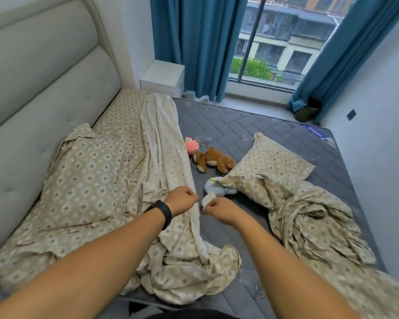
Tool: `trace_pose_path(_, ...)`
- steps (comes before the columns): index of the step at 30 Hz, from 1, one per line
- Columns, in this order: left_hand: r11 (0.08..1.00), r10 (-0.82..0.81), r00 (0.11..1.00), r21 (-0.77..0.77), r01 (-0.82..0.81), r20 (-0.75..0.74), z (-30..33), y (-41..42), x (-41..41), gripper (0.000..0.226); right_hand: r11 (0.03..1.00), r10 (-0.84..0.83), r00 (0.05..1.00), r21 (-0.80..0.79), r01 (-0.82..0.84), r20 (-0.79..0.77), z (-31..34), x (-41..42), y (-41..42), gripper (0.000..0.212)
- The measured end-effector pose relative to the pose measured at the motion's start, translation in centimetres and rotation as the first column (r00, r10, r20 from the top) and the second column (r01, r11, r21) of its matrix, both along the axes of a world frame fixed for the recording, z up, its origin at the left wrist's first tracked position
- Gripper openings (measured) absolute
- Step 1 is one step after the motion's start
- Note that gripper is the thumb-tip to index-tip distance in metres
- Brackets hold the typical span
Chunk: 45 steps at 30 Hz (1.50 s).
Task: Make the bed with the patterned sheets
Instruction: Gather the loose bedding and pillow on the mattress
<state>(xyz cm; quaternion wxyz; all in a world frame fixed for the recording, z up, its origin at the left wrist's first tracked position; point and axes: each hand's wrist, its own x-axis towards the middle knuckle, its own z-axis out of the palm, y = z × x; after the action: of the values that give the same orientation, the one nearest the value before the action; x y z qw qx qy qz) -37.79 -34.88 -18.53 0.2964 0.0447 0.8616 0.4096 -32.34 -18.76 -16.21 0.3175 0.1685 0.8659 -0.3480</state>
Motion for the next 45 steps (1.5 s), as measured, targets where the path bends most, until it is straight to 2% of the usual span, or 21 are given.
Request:
trace_pose_path(3, 0.999, -0.031, 0.997, -0.036, 0.033, 0.067, -1.1, 6.3, 3.7, 0.025, 1.0, -0.024, 0.999, -0.017, 0.024, -0.037, -0.3, 3.1, 6.0, 0.03)
trace_pose_path(7, 0.992, -0.104, 0.993, -0.064, 0.108, 0.059, -2.7, 14.0, 8.3, 0.018, 0.995, -0.097, 0.991, -0.027, 0.095, -0.091, -1.4, 7.3, 13.8, 0.033)
trace_pose_path(13, 0.988, -0.093, 0.993, -0.113, 0.101, 0.072, -3.0, 17.3, 10.7, 0.018, 0.984, -0.168, 0.976, -0.077, 0.158, -0.142, -2.3, 10.9, 18.4, 0.029)
trace_pose_path(17, 0.989, -0.03, 0.997, -0.144, 0.041, 0.073, -3.2, 16.6, 10.3, 0.017, 0.976, -0.206, 0.965, -0.104, 0.191, -0.164, -3.4, 11.7, 18.9, 0.02)
trace_pose_path(20, 0.989, 0.045, 0.996, -0.147, -0.033, 0.083, -4.1, 15.2, 10.1, 0.019, 0.982, -0.17, 0.971, -0.114, 0.152, -0.169, -4.5, 11.8, 18.5, 0.018)
trace_pose_path(26, 0.989, 0.131, 0.976, -0.092, -0.117, 0.171, -4.9, 12.1, 11.0, 0.017, 0.984, -0.146, 0.977, -0.125, 0.127, -0.157, -7.1, 9.1, 16.1, 0.015)
trace_pose_path(28, 0.988, 0.149, 0.966, -0.071, -0.137, 0.21, -5.3, 10.9, 10.4, 0.02, 0.984, -0.139, 0.982, -0.132, 0.121, -0.13, -8.2, 7.7, 15.1, 0.016)
trace_pose_path(32, 0.976, 0.214, 0.944, -0.013, -0.218, 0.253, -6.5, 7.6, 7.7, 0.025, 0.998, -0.016, 1.0, -0.067, 0.015, -0.013, -11.0, 4.2, 13.3, 0.018)
trace_pose_path(36, 0.95, 0.28, 0.903, 0.039, -0.309, 0.325, -7.9, 5.7, 3.9, 0.026, 0.996, -0.078, 0.996, -0.03, 0.08, 0.038, -13.8, 0.1, 11.9, 0.021)
trace_pose_path(41, 0.944, 0.269, 0.878, 0.071, -0.322, 0.396, -11.2, 3.7, -1.0, 0.027, 0.99, -0.137, 0.986, -0.034, 0.14, 0.096, -19.4, -5.2, 8.8, 0.034)
trace_pose_path(45, 0.925, 0.29, 0.819, 0.075, -0.373, 0.495, -14.2, 2.2, -2.6, 0.027, 0.967, -0.247, 0.96, -0.038, 0.254, 0.133, -23.4, -8.5, 7.1, 0.032)
